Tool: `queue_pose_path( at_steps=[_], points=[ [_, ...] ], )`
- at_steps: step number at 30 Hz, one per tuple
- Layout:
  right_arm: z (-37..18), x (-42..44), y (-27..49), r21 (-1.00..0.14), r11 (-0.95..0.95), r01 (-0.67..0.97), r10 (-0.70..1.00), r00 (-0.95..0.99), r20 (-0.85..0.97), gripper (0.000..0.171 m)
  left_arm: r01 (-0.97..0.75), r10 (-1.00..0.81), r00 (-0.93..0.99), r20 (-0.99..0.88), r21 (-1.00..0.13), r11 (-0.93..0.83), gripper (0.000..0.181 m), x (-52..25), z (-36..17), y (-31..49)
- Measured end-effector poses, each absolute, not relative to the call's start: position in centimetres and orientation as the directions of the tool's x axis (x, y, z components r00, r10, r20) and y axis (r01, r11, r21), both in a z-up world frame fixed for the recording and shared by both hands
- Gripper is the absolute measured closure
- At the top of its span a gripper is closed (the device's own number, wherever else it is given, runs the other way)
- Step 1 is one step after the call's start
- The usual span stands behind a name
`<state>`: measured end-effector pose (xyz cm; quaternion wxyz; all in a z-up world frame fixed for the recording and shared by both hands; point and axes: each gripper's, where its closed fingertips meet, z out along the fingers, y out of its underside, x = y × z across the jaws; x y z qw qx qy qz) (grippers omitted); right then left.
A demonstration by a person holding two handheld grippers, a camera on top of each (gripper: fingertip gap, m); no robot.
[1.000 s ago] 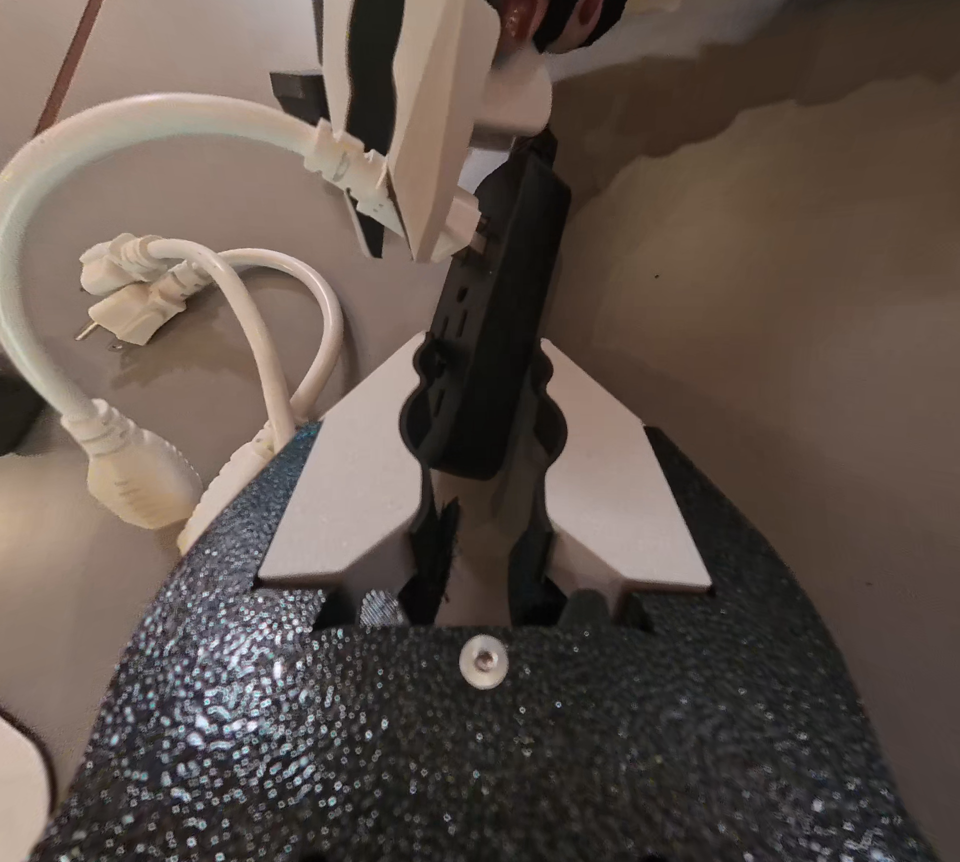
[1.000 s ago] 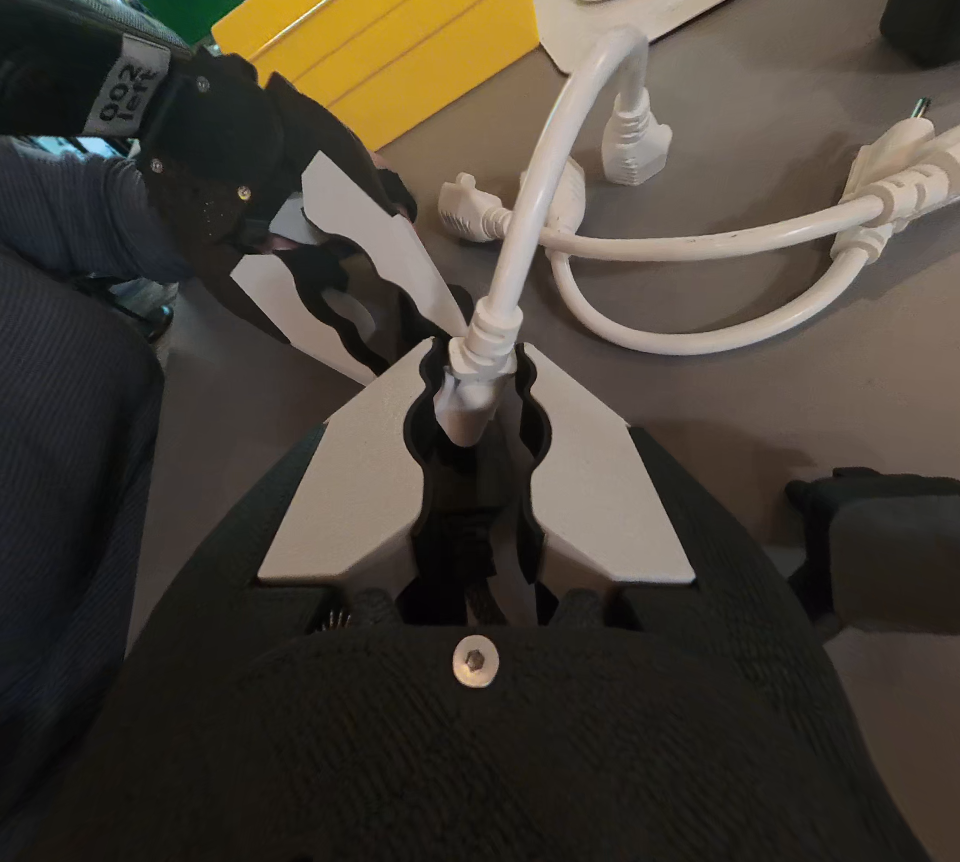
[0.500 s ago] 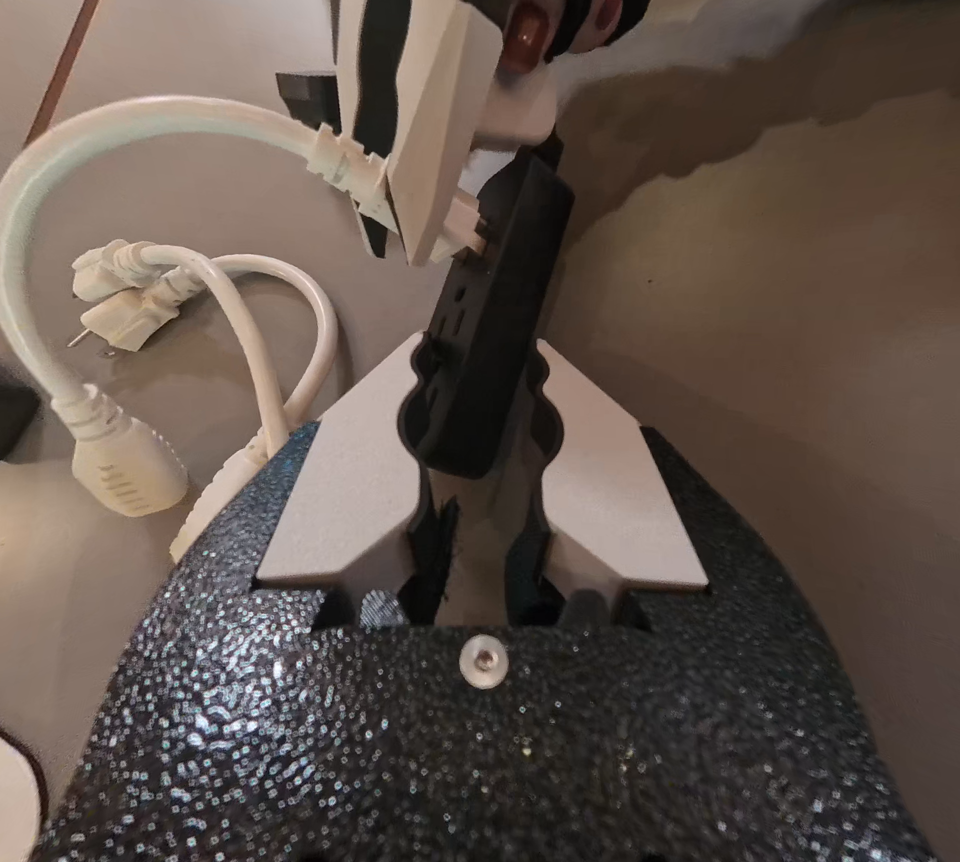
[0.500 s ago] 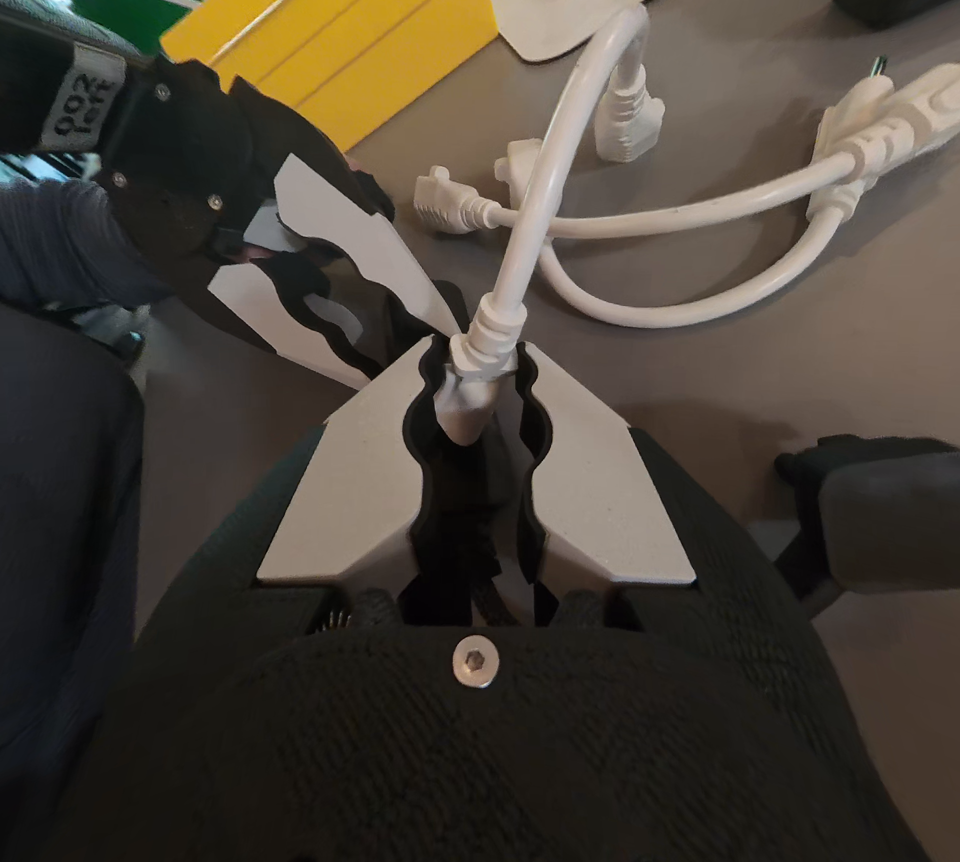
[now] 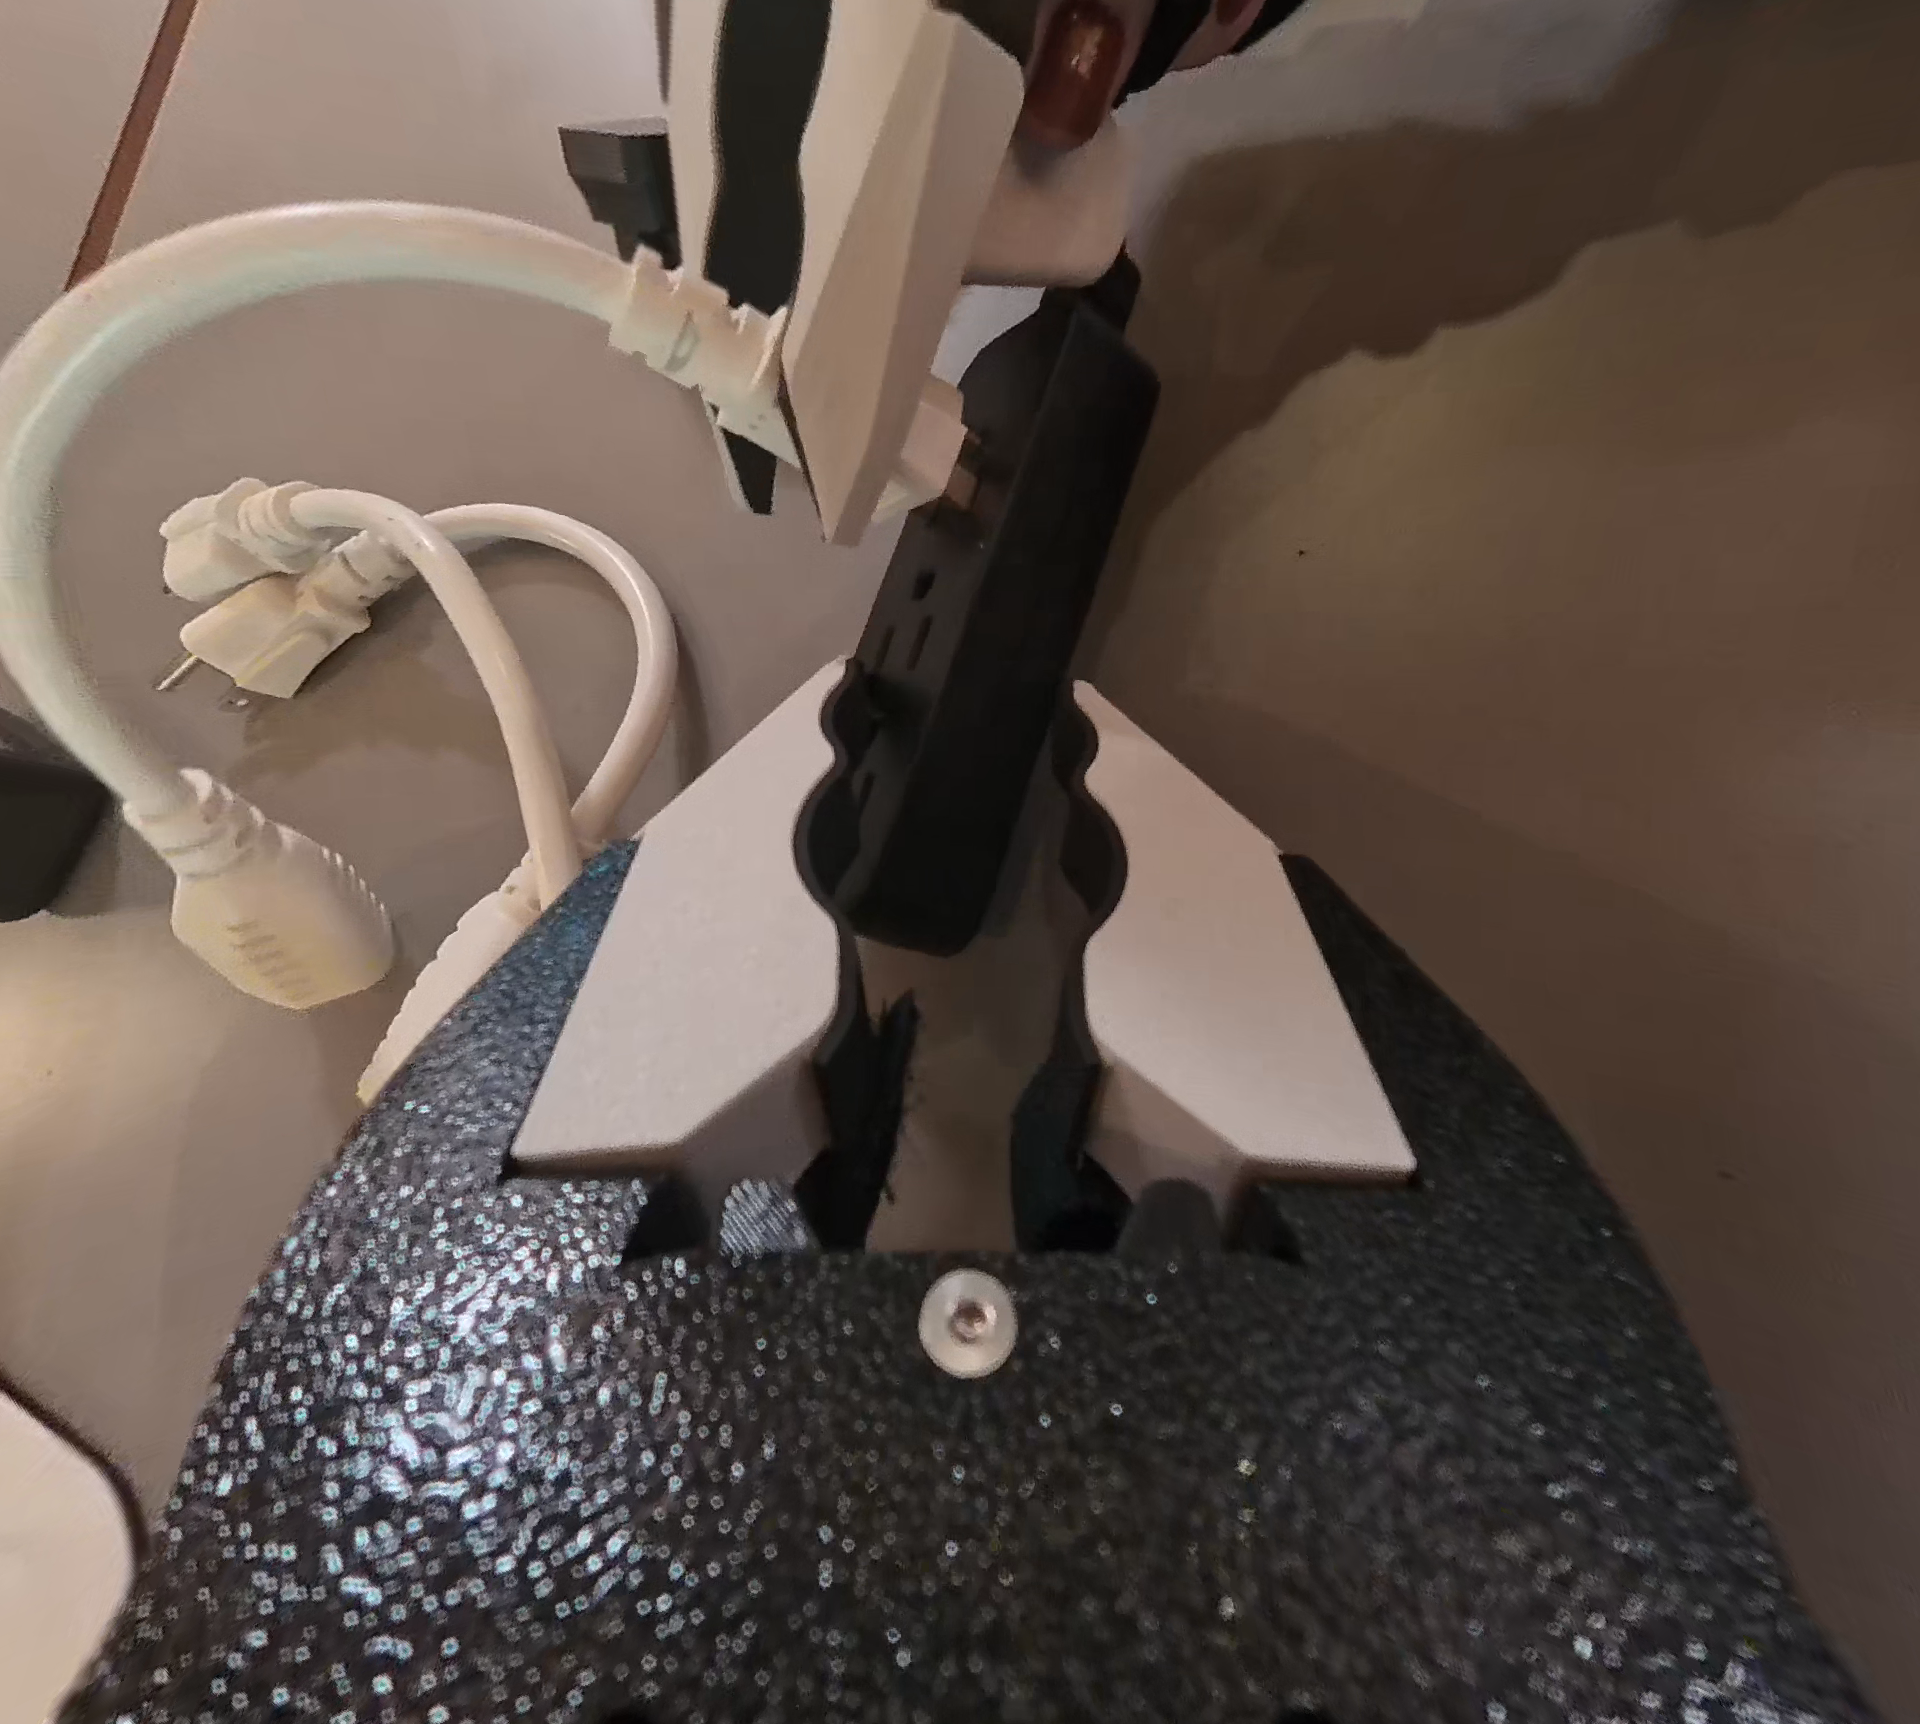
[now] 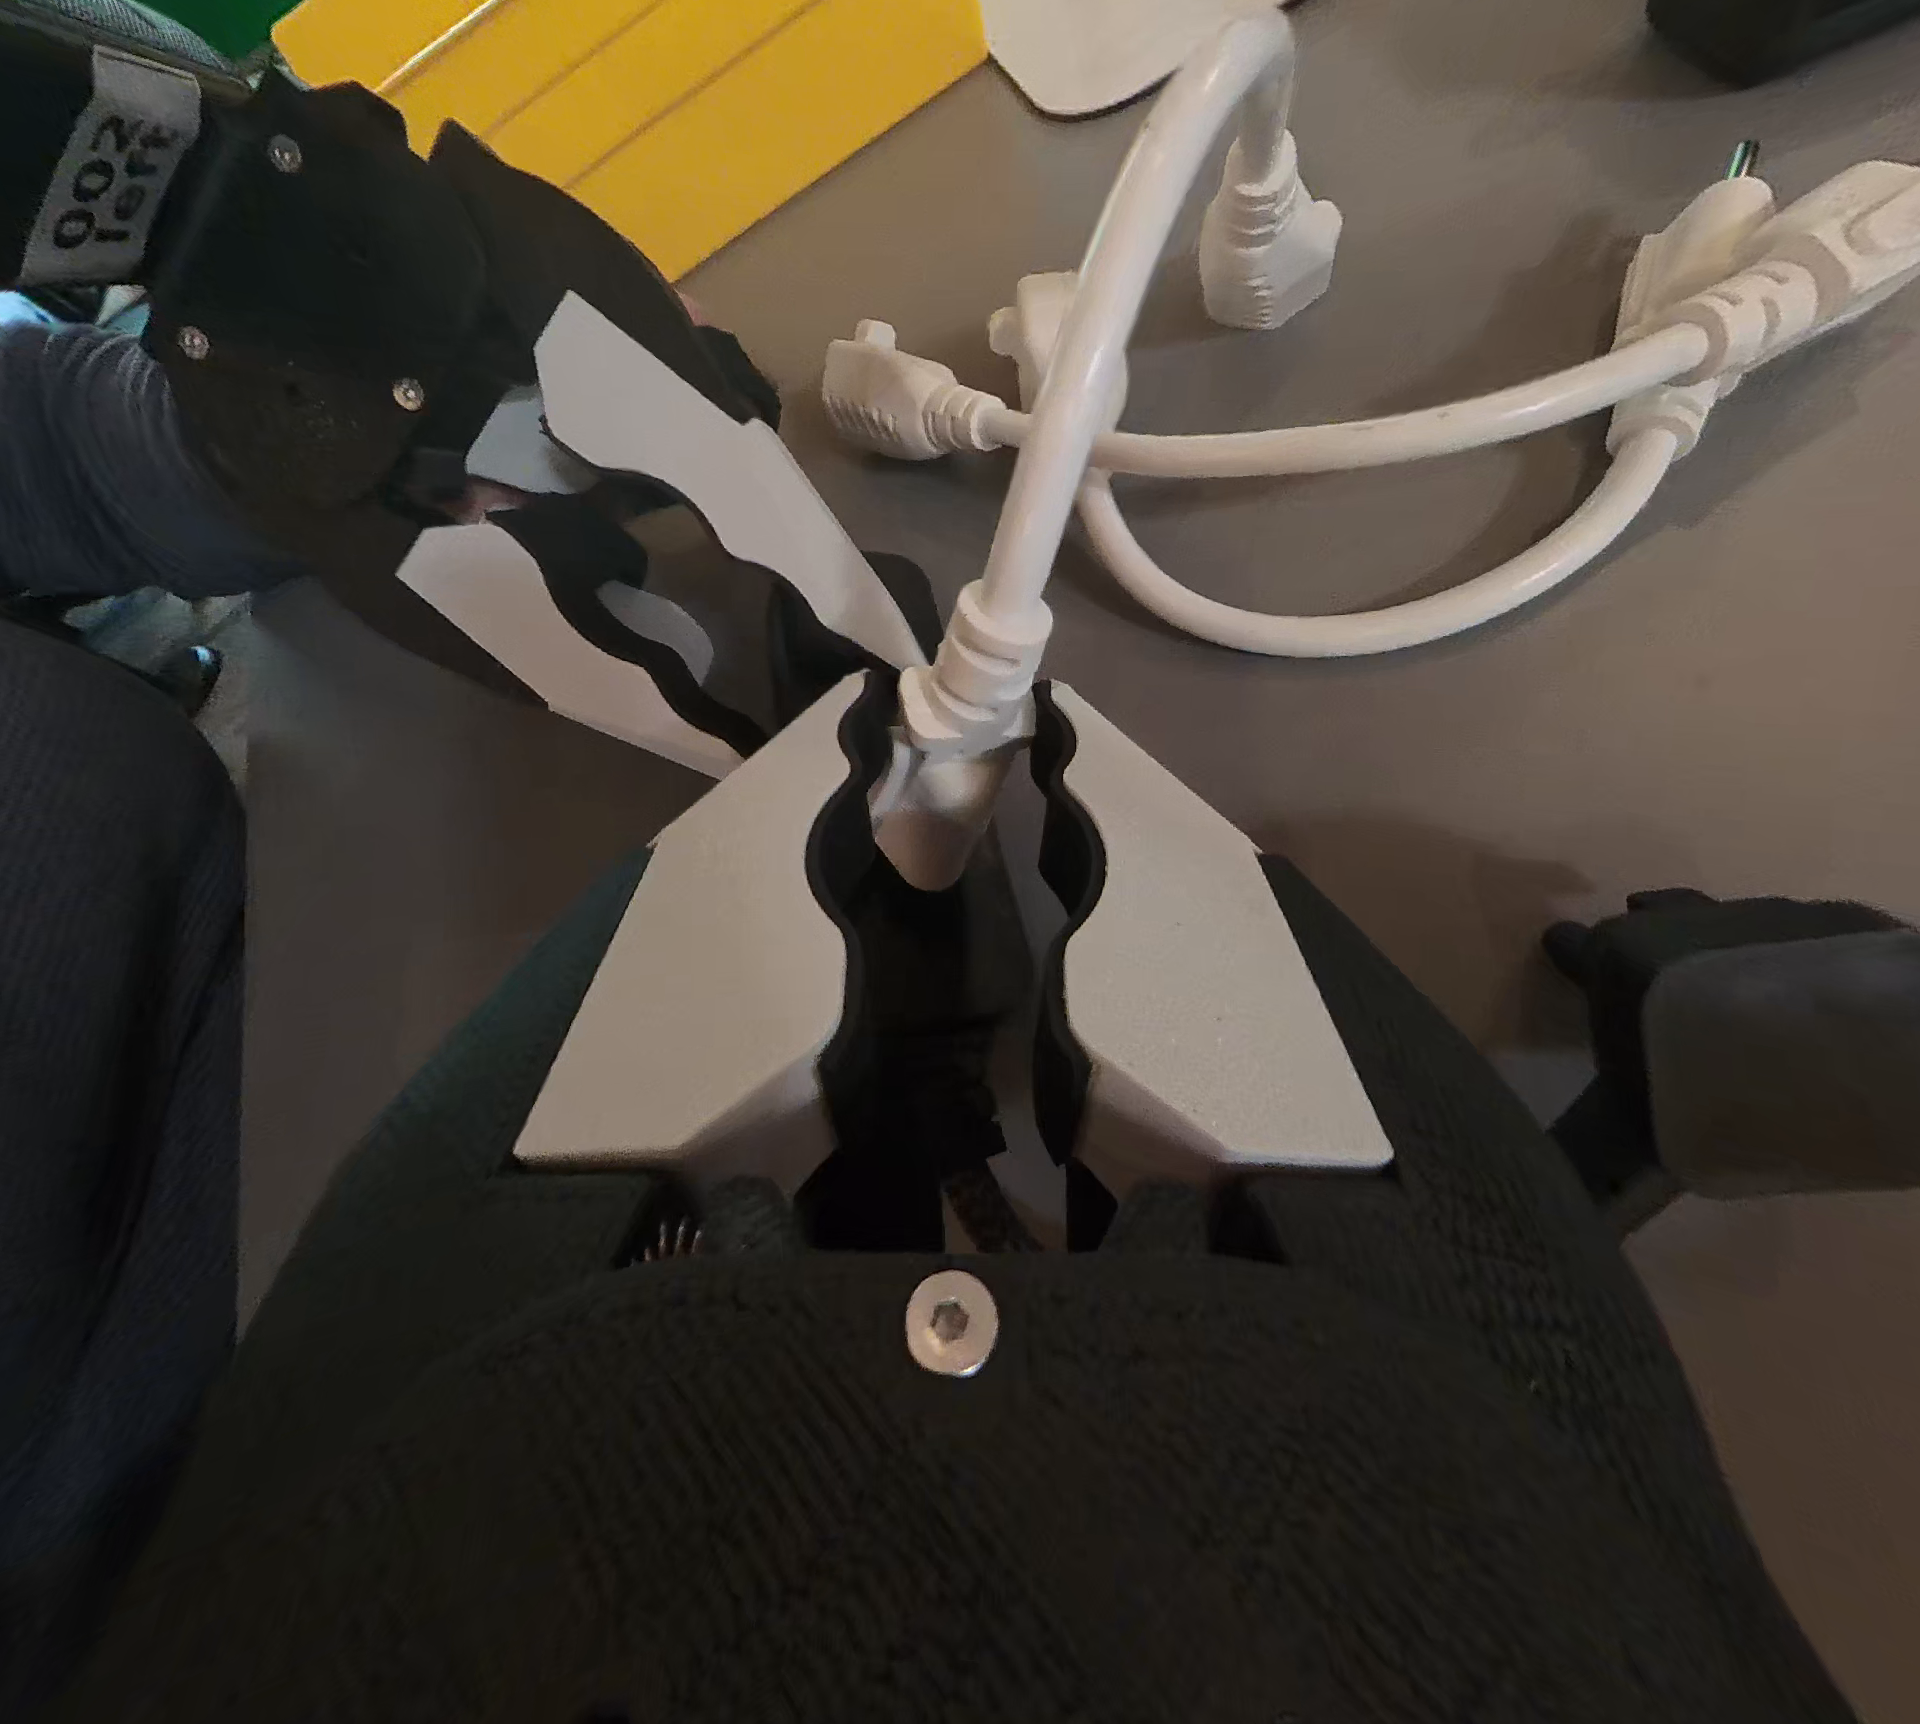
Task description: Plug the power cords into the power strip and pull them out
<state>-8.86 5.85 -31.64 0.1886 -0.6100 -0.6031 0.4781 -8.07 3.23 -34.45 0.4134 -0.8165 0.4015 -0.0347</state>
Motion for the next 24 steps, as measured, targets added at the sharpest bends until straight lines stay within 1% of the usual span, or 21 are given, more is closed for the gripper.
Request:
queue_pose_path(
  at_steps=[7,20,22,24],
  points=[
    [-31.67,-8.97,5.71,-0.804,-0.177,0.567,0.928,-0.175,-0.328,0.143,-0.637,-0.684,0.670,-0.287,-0.695,-0.332,0.146,-8.04,-34.48,3.20],
    [-31.65,-8.98,5.69,-0.802,-0.191,0.566,0.920,-0.183,-0.348,0.143,-0.640,-0.683,0.668,-0.296,-0.696,-0.324,0.146,-8.02,-34.48,3.18],
    [-31.68,-8.84,5.83,-0.802,-0.192,0.565,0.919,-0.184,-0.350,0.143,-0.635,-0.680,0.671,-0.295,-0.703,-0.321,0.146,-8.01,-34.46,3.18],
    [-31.66,-8.68,5.73,-0.813,-0.155,0.561,0.929,-0.197,-0.313,0.143,-0.617,-0.676,0.678,-0.287,-0.722,-0.312,0.146,-7.88,-34.39,3.19]
  ],
)
